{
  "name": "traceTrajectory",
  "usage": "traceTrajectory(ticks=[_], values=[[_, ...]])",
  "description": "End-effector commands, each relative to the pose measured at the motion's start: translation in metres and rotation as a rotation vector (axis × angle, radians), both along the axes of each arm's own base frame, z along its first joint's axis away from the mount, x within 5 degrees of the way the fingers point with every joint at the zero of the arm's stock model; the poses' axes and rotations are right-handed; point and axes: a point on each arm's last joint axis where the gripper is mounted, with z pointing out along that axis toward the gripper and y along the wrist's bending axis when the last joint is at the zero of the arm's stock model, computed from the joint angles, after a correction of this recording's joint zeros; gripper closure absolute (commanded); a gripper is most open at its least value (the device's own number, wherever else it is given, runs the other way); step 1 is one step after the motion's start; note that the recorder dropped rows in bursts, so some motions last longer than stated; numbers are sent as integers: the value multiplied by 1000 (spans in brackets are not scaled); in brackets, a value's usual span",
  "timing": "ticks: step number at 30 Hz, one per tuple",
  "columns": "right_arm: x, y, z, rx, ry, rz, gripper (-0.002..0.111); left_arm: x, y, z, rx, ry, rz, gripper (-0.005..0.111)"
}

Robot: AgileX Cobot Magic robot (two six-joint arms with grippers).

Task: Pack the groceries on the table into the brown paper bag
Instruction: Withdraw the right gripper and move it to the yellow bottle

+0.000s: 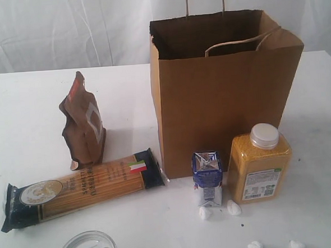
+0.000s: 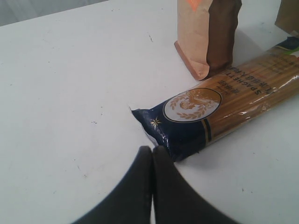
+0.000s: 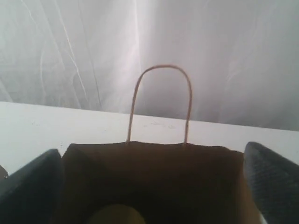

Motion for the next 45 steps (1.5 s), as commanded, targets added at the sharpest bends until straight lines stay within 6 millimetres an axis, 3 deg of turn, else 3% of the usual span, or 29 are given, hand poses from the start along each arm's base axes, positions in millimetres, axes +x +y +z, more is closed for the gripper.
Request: traceTrajectory(ticks=[1,8,13,20,27,33,38,45], values=[[-28,-29,26,-77,-50,-42,12,0,0,-1,-4,1,5,107],[-86,-82,51,-193,-27,-127,12,0,0,-1,-4,1,5,107],[-127,-110,52,-251,84,-108,12,0,0,-1,-4,1,5,107],[-157,-104,34,-314,203,202,12,0,0,-1,-4,1,5,107],[-158,-98,14,-338,266,271,12,0,0,-1,-4,1,5,107],[-156,-85,-23,-366,397,381,12,0,0,-1,-4,1,5,107],[-154,-82,-52,-510,453,471,12,0,0,-1,-4,1,5,107],[-145,-73,-76,-769,460,699,12,0,0,-1,-4,1,5,107]])
